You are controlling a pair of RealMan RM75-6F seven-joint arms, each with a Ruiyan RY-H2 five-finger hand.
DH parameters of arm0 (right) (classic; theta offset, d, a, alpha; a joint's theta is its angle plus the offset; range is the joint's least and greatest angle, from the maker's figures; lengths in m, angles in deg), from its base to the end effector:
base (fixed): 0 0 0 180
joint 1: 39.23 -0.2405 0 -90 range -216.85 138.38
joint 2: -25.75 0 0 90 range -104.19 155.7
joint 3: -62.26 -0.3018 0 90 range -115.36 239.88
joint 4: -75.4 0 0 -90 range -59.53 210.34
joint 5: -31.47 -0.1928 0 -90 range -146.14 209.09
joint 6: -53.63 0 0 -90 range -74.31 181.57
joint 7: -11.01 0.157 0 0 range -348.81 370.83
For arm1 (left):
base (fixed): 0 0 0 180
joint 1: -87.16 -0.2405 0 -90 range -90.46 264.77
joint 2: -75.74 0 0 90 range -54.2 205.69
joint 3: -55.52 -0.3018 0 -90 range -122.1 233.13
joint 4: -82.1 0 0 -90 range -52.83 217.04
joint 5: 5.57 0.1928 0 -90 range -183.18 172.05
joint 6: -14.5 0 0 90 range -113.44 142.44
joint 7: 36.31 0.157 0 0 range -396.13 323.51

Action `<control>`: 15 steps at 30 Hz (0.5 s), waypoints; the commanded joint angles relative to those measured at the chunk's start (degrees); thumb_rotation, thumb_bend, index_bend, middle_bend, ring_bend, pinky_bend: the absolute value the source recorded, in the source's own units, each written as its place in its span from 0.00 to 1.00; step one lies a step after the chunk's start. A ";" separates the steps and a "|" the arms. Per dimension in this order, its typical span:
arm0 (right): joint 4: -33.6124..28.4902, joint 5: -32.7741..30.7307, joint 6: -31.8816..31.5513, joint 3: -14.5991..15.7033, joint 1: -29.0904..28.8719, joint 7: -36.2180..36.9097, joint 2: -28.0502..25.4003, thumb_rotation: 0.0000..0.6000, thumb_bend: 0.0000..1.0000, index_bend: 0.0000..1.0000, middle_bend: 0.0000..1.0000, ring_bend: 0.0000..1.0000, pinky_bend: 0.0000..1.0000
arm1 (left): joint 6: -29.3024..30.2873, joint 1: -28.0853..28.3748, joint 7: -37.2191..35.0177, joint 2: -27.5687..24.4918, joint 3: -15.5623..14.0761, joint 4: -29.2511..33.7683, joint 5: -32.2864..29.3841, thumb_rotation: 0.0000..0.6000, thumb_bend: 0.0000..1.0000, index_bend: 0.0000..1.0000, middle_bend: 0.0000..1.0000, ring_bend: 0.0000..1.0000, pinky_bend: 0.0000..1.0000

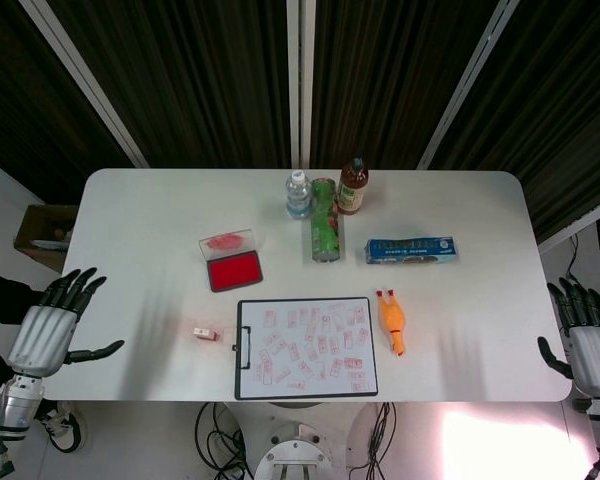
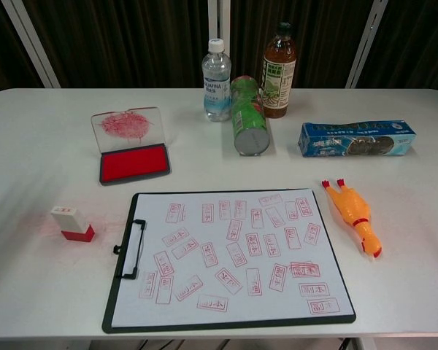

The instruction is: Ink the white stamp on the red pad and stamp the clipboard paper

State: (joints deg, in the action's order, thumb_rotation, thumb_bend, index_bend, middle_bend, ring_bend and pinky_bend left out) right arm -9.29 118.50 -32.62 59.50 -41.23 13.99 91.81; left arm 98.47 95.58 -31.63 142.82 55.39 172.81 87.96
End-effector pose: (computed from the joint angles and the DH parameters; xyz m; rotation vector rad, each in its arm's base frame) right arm -0.3730 -0.1791 0.1969 1.3680 -0.8753 0.8544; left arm -0.3218 0.2047 0.1603 -1.5928 -0.8052 -0.9313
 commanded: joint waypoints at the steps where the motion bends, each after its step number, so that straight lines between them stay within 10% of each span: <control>1: 0.34 -0.48 0.11 -0.15 0.07 0.45 -0.01 1.00 0.28 0.00 0.00 0.00 0.00 | -1.31 0.77 0.79 0.61 -0.68 0.28 0.87 0.55 0.00 0.11 0.07 0.05 0.15; 8: -0.07 -0.82 -1.31 -0.96 0.45 1.28 -0.44 1.00 0.28 0.00 0.00 0.00 0.00 | -7.18 3.72 3.24 5.18 -1.60 1.03 1.30 0.98 0.00 0.11 0.09 0.07 0.16; 15: -1.29 -0.93 -2.63 -1.36 1.04 1.34 -1.66 1.00 0.28 0.00 0.00 0.00 0.00 | -13.32 7.45 4.28 12.59 -1.00 -1.26 -0.08 1.00 0.00 0.13 0.11 0.07 0.17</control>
State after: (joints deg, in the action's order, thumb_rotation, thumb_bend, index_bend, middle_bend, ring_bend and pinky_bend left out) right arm -10.56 117.59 -35.22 58.15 -40.21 15.31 90.17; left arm 87.08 101.65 -27.54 153.45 54.16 172.39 88.60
